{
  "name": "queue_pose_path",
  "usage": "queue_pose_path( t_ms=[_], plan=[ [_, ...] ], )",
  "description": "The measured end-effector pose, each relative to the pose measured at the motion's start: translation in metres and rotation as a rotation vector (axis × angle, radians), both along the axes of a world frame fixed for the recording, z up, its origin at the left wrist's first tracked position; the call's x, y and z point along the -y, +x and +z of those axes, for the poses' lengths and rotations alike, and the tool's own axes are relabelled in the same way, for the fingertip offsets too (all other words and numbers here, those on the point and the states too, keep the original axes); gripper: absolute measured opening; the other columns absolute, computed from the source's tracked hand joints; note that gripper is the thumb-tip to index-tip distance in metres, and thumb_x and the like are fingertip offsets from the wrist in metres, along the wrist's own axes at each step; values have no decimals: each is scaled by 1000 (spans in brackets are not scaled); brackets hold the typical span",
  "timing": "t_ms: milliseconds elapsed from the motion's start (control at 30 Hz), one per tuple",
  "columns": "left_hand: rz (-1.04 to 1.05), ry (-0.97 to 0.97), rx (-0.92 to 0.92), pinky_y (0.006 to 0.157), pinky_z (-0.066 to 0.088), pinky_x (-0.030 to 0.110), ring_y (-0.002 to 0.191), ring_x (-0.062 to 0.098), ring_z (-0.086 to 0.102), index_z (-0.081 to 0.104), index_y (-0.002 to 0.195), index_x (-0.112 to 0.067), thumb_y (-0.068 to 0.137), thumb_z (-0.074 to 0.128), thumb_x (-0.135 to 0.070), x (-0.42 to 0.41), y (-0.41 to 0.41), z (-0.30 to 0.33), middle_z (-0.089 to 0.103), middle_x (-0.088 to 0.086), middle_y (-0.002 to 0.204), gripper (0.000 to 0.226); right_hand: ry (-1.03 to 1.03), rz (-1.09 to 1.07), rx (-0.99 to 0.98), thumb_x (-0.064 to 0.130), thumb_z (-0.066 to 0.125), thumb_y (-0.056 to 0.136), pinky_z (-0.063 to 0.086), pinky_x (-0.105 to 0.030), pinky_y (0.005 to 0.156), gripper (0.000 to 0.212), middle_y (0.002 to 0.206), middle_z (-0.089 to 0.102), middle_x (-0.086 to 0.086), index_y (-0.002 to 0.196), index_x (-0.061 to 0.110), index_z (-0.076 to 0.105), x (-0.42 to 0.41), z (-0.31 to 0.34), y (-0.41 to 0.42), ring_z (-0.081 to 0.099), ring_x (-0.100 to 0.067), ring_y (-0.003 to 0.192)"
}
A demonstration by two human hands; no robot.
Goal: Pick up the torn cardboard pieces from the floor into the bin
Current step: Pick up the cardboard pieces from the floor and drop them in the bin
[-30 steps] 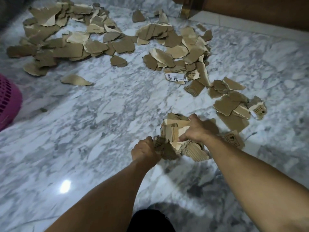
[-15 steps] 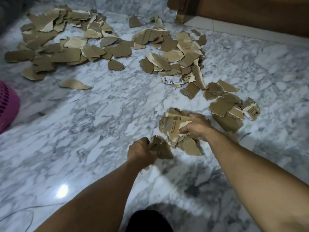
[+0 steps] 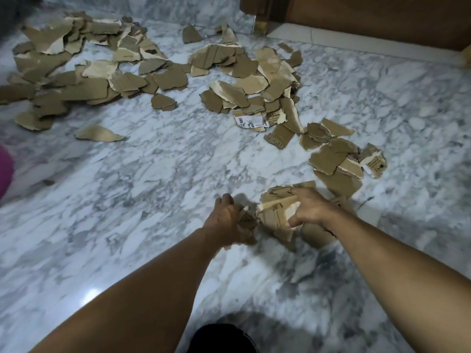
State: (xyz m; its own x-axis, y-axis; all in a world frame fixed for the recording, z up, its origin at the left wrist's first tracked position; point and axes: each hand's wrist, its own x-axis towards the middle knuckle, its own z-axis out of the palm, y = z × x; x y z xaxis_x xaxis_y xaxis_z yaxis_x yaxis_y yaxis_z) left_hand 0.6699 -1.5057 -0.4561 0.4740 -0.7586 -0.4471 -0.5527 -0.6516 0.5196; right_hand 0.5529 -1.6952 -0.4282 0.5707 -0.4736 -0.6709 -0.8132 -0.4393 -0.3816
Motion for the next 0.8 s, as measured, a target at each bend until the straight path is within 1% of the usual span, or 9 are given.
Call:
queue_pose_path(
  t_ms=[100,167,267,367,500,567,633,700,800],
  plan=[
    [-81,81,140,94,42,35,119,23,32,51,125,-20,68,72,-48,-6,-8,-7,35,3,130,67,1,-5,1,13,92,59,38,-18,90,107,144,47,-10,149,14,34,-8,-6,5,49,-25,126],
    [-55,62,89,93,43,37,116,22,40,46,129,-22,69,73,-48,-7,-9,-9,44,1,129,71,-66,20,-21,17,92,60,35,-18,91,107,146,44,-10,150,16,34,-9,-7,8,44,-25,131],
    [29,41,-58,77,53,35,97,22,59,50,118,-20,67,78,-42,-8,-5,-2,63,1,111,62,-120,66,-65,26,94,56,38,-20,89,111,145,46,-7,150,19,34,-10,-7,14,46,-24,129],
    [107,94,-102,68,46,30,90,23,59,50,108,-16,65,79,-28,-10,14,6,61,2,98,53,-56,26,-71,15,92,60,37,-21,89,111,148,40,-6,151,17,28,-6,-14,17,44,-25,130],
    [241,130,-195,72,47,25,84,11,54,58,98,-13,64,81,-24,-23,44,8,65,2,101,42,-77,15,-67,16,92,61,39,-23,92,110,144,43,-7,150,17,28,-7,-20,16,46,-25,127],
    [266,154,-244,76,53,28,83,13,59,65,102,-5,61,82,-25,-32,45,8,68,6,102,49,-93,9,-77,21,94,56,45,-29,97,112,142,47,-6,148,19,31,-10,-18,16,50,-26,123],
    [310,137,-294,80,55,28,83,12,64,69,95,-7,52,83,-31,-41,44,7,70,3,93,51,-149,31,-75,29,96,50,49,-33,97,114,138,52,-6,146,21,35,-14,-14,15,53,-26,120],
    [384,90,-328,69,51,15,69,3,61,66,73,-13,60,83,-23,-47,48,13,64,-4,70,23,-143,23,-71,29,96,50,48,-32,97,115,137,53,-6,146,21,35,-17,-12,14,53,-26,119],
    [494,42,-339,47,40,9,54,6,52,57,57,-18,71,75,-10,-53,66,33,53,-7,55,25,-14,-52,-27,19,93,58,44,-28,91,113,138,51,-8,150,20,28,-16,-6,19,51,-23,113]
  ],
)
